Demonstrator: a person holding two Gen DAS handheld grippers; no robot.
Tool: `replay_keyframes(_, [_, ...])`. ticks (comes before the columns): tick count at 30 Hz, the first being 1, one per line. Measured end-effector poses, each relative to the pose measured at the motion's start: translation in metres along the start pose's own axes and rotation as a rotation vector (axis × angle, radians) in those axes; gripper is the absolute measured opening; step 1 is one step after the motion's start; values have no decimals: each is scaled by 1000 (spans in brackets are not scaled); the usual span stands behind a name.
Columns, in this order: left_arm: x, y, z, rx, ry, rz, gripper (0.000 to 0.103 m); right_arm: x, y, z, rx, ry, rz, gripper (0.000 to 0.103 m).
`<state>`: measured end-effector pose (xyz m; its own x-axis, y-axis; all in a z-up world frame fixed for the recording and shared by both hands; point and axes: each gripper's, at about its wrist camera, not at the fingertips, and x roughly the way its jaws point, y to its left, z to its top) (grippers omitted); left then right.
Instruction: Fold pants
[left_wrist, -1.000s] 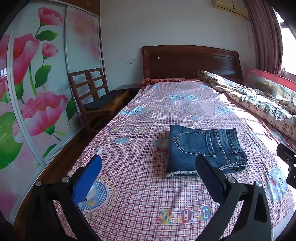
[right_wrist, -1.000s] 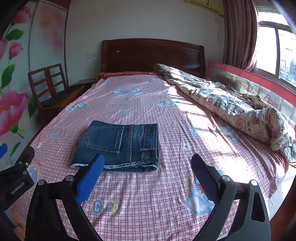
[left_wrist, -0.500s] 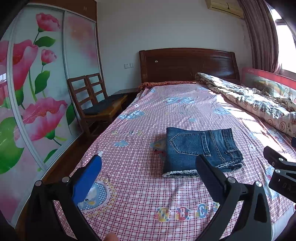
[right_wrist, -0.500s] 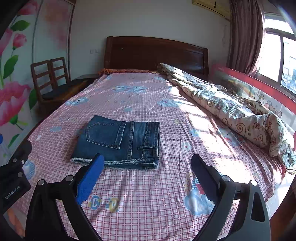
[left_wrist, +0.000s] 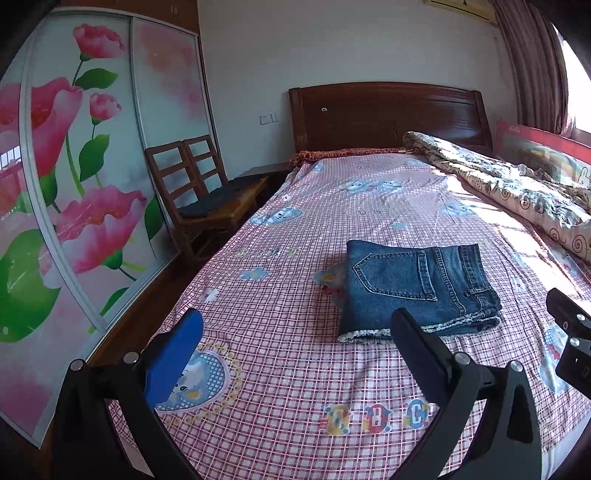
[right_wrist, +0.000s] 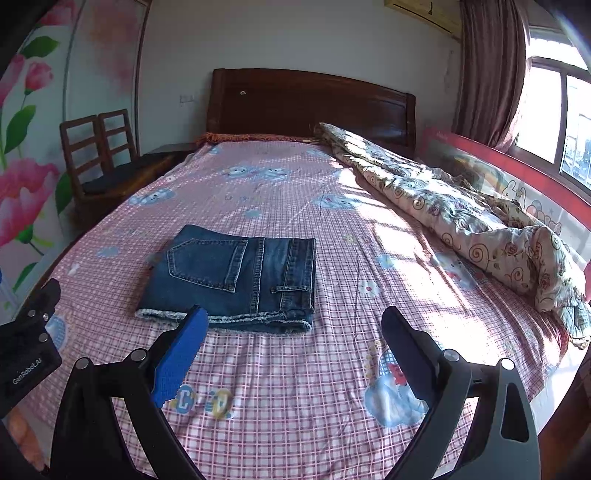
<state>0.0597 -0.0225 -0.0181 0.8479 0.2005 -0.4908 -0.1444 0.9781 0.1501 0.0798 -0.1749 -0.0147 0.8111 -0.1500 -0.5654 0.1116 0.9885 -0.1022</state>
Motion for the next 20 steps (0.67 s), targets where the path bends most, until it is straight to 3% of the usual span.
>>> replay_keyframes(8, [-8,-12,-1,45,-41,-42,101,1,-1,0,6,3,0,94])
replay_keyframes(20, [-5,-11,0,41,-23,-57,101,2,-4,-2,18,7,-1,94])
